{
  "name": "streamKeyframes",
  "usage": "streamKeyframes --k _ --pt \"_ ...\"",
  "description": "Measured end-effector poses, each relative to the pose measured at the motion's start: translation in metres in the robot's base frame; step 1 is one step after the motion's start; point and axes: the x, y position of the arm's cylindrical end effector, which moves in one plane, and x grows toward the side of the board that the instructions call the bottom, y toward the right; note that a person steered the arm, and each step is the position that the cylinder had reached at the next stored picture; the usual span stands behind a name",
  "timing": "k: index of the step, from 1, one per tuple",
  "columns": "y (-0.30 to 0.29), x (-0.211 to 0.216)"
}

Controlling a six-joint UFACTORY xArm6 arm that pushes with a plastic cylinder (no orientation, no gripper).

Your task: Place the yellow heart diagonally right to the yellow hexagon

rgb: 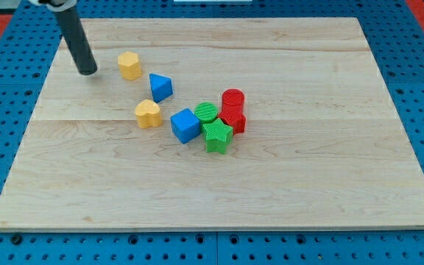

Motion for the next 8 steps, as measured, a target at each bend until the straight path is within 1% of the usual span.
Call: streamKeyframes --k 1,2,3,4,5,6,7,8 --pt "0.026 -0.014" --pt "0.068 -0.004" --pt "0.092 -0.002" --pt "0.063 -0.009" --pt "0.021 0.018" --pt "0.019 0.087" --pt "0.031 0.138" --pt "0.068 0.177"
